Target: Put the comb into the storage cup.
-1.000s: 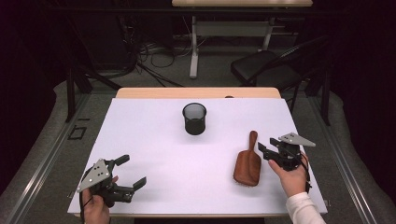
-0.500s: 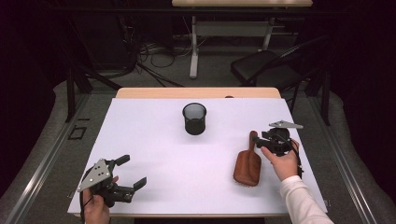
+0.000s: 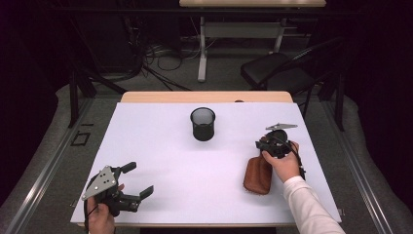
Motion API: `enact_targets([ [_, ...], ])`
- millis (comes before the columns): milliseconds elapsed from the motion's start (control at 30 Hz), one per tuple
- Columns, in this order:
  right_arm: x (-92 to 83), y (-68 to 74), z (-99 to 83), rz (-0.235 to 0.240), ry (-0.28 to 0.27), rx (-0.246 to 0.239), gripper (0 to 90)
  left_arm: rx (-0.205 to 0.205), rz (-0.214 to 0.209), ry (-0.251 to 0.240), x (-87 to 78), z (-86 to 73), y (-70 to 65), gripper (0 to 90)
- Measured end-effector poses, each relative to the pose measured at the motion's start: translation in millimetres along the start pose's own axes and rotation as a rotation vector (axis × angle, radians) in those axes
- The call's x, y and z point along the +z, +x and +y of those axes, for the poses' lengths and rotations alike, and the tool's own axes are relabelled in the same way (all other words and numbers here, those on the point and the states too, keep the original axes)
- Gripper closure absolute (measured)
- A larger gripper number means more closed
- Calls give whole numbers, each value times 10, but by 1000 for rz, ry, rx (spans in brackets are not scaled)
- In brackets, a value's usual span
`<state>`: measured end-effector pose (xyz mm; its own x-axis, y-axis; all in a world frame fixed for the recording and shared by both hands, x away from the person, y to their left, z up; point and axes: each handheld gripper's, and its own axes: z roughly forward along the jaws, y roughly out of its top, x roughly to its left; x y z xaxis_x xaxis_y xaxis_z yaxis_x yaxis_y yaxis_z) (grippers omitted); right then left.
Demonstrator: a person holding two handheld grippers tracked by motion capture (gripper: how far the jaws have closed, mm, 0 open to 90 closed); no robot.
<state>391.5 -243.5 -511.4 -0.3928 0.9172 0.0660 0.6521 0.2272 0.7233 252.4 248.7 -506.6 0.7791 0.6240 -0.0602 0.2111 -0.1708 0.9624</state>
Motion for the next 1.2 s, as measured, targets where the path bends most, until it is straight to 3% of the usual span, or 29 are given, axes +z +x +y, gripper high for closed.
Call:
enact_targets([
  [200,105,18,-18,-6,37,-8,899,-1,-1,6,9,-3,-1,3],
  [733,266,16,-56,-24,109,-21,900,-2,-4,14,13,-9,8,3],
  [1200,241,-51,-78,-50,137,-17,900,-2,-3,12,17,-13,4,3],
])
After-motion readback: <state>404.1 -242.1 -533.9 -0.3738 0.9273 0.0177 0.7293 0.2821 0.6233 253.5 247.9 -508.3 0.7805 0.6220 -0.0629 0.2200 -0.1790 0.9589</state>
